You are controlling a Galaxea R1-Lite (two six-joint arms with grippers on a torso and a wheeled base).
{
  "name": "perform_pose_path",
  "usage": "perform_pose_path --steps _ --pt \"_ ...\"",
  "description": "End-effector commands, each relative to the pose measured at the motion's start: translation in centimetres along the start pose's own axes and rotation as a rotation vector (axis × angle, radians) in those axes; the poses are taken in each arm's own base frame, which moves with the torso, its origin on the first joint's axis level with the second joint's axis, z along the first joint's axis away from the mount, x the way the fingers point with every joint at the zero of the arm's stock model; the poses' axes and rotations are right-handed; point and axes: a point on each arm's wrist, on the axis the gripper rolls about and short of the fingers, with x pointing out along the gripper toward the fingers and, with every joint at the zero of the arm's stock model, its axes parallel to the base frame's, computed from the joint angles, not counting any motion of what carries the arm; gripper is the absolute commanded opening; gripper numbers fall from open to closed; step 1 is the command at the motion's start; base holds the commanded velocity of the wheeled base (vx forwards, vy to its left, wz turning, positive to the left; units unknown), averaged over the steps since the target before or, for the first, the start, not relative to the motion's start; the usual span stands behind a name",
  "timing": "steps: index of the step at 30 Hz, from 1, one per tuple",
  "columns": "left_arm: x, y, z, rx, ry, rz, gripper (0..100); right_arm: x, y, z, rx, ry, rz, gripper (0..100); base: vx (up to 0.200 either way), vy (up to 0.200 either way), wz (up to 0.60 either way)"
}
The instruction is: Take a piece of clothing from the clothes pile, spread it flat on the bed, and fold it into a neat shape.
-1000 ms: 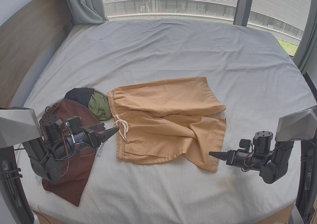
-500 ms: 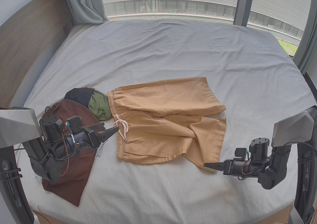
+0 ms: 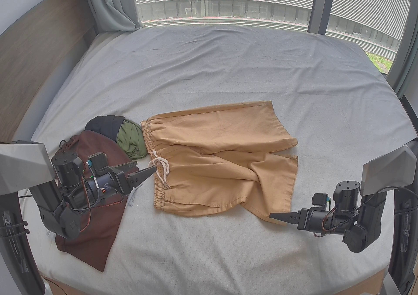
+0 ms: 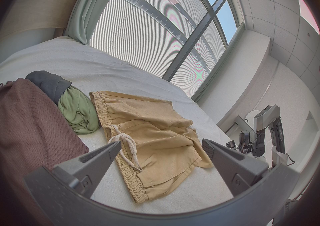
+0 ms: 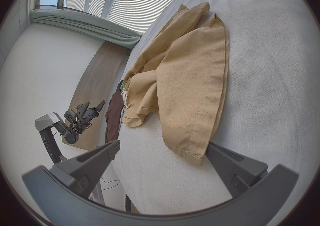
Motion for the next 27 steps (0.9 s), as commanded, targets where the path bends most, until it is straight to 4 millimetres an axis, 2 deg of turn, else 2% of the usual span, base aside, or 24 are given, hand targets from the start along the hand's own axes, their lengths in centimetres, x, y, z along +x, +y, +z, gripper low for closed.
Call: perform_pose_path --steps 1,7,8,23,27 --pt "0.0 0.0 -0.1 -0.001 0.002 0.000 100 -0.2 0.1 -0.1 0.003 0.003 -0.001 100 0.000 0.000 0.00" --pt "0.0 0.1 -0.2 -0.003 0.004 0.001 100 -0.3 0.0 -0.2 0.002 0.004 -0.005 100 0.000 0.000 0.00" --pt "0.0 0.1 -0.2 -0.003 0.004 0.001 100 -0.3 0.0 -0.2 0.002 0.004 -0.005 0 0.000 0.000 0.00" --pt "0.2 0.4 -0.7 -0.013 0.019 0.007 100 -0.3 -0.1 0.1 -0.007 -0.008 -0.006 0 0.000 0.000 0.00" --pt "0.0 0.5 -1.4 -0.033 0.044 0.011 100 -0.3 -0.1 0.1 -0.008 -0.007 -0.007 0 0.000 0.000 0.00"
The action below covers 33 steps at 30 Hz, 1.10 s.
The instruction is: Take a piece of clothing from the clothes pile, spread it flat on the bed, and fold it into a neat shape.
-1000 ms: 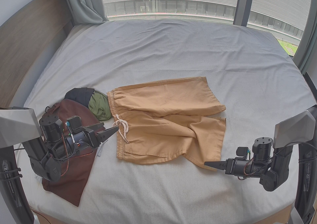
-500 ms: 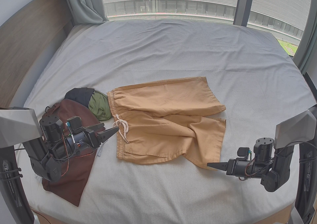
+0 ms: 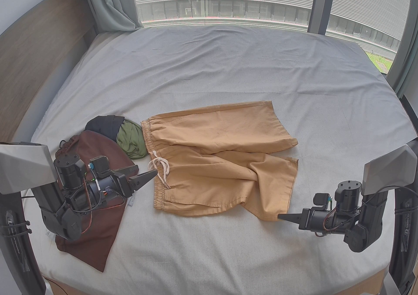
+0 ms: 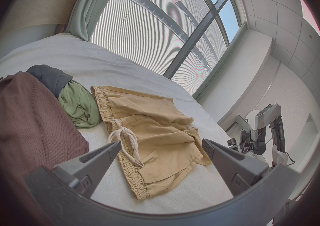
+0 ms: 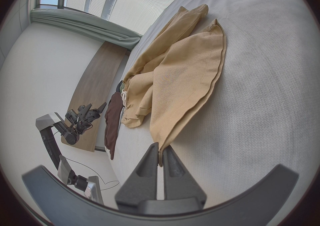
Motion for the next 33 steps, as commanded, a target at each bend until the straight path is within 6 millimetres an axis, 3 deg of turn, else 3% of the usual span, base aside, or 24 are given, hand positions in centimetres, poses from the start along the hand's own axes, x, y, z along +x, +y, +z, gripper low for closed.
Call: perform_pose_path --steps 1,14,24,33 --pt "-0.2 0.1 -0.9 -0.026 0.030 0.006 100 0.0 0.0 0.0 0.000 0.002 0.000 0 0.000 0.000 0.00" --pt "-0.7 0.9 -4.2 -0.110 0.138 0.025 100 0.0 -0.3 -0.2 -0.039 0.005 -0.007 0 0.000 0.000 0.00" --pt "0.9 2.3 -7.4 -0.151 0.207 0.031 100 0.0 -0.3 -0.2 -0.039 0.005 -0.007 0 0.000 0.000 0.00" --pt "1.9 2.5 -8.6 -0.161 0.224 0.040 100 0.1 -0.3 -0.1 -0.040 0.004 -0.006 0 0.000 0.000 0.00"
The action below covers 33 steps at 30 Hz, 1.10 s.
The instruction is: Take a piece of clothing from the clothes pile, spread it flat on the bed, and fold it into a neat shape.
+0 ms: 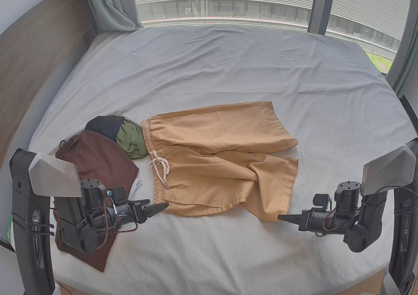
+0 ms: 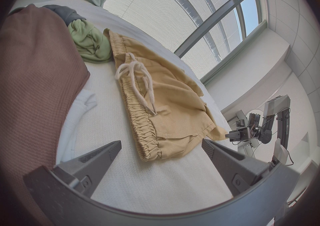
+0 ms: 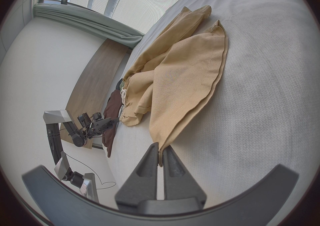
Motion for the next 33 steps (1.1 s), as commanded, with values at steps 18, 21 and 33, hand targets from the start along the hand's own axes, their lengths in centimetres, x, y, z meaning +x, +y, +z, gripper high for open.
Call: perform_pose_path --steps 18,21,33 --pt "2.5 -0.3 -0.9 -0.072 -0.016 0.054 0 0.0 0.0 0.0 -0.002 0.001 -0.001 0 0.000 0.000 0.00" --pt "2.7 -0.3 -1.2 -0.074 -0.006 0.050 0 0.0 0.0 -0.1 -0.002 0.002 -0.001 0 0.000 0.000 0.00" --pt "1.9 -0.2 -1.6 -0.063 0.015 0.069 0 -1.2 -0.9 -0.2 -0.067 -0.002 -0.040 0 0.000 0.000 0.00"
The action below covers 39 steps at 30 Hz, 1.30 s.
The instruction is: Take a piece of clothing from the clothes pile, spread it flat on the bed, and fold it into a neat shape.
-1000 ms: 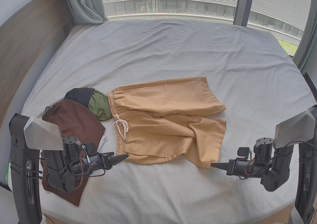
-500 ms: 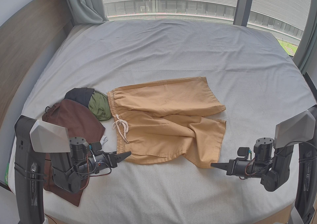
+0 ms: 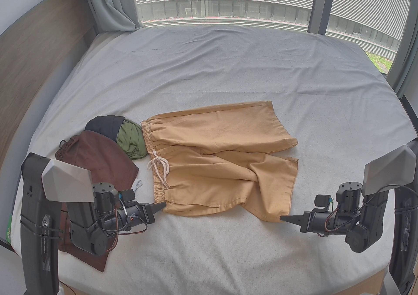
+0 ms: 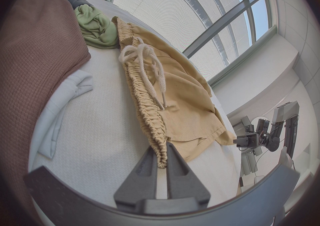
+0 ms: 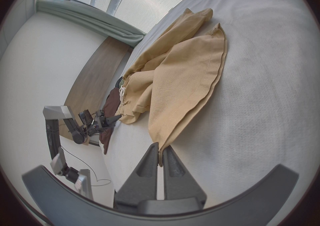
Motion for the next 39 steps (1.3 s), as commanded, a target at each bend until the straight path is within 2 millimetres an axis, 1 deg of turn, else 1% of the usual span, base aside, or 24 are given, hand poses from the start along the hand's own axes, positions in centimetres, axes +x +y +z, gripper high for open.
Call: perform_pose_path --steps 1,6,12,14,24,29,32,35,39 --pt "-0.5 0.1 -0.4 0.010 0.016 0.012 0 -0.9 -0.7 -0.2 -0.028 -0.003 -0.031 0 0.000 0.000 0.00" --pt "-0.9 0.1 -0.6 0.003 0.028 0.018 0 -1.5 -1.2 -0.1 -0.019 -0.013 -0.051 0 0.000 0.000 0.00" --pt "-1.3 -0.1 -0.3 0.007 0.022 0.019 0 -1.9 -1.6 0.1 -0.023 -0.023 -0.068 0 0.000 0.000 0.00" --pt "-1.7 0.2 0.1 0.003 0.009 0.028 0 -2.2 -2.1 0.1 -0.041 -0.030 -0.081 0 0.000 0.000 0.00" --pt "-2.6 1.3 0.7 -0.012 -0.012 0.047 0 -3.1 -2.8 0.1 -0.037 -0.041 -0.112 0 0.000 0.000 0.00" --pt "-3.1 1.1 0.1 -0.026 0.018 0.032 0 -3.5 -3.0 0.0 -0.043 -0.039 -0.127 0 0.000 0.000 0.00" --pt "-3.7 0.8 -0.5 -0.012 0.057 0.005 0 -3.8 -3.0 -0.3 -0.041 -0.033 -0.135 0 0.000 0.000 0.00" --pt "-4.1 0.9 -0.7 -0.005 0.068 0.002 0 -4.1 -3.1 -0.4 -0.050 -0.029 -0.144 0 0.000 0.000 0.00" --pt "-5.1 1.0 -1.4 0.003 0.104 -0.006 0 -4.6 -3.5 -0.9 -0.059 -0.016 -0.161 0 0.000 0.000 0.00"
